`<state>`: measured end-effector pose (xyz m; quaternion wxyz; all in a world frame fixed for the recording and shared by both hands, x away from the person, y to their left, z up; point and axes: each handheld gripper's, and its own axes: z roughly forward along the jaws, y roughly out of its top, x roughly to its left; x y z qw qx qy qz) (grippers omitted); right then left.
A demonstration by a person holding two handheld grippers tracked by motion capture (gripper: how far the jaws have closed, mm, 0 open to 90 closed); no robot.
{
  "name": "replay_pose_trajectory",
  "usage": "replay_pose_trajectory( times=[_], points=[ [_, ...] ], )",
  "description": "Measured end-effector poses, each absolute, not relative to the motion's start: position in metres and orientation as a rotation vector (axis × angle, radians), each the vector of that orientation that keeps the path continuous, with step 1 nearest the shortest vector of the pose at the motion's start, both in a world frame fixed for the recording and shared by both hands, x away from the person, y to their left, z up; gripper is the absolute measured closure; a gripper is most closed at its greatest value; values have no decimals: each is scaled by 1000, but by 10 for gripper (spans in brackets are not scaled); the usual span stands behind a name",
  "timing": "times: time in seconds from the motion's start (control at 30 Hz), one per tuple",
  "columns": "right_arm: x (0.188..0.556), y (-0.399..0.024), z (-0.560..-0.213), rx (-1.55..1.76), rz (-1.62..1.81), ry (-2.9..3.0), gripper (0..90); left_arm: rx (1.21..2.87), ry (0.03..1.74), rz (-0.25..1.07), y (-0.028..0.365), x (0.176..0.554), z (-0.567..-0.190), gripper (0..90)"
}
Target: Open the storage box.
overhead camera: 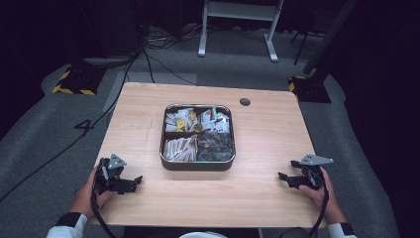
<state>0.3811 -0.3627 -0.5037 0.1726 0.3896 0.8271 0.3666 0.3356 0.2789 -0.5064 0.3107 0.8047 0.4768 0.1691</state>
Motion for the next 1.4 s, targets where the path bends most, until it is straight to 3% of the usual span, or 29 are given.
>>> replay_pose_trajectory(
  times=[0.93, 1.4],
  points=[
    [387, -362, -502, 1091, 1022, 2369, 170, 2160, 1187, 423, 289, 333, -507, 0],
    [398, -339, -475, 1006, 1103, 2381, 181, 2157, 1182, 423, 290, 334, -507, 0]
  ],
)
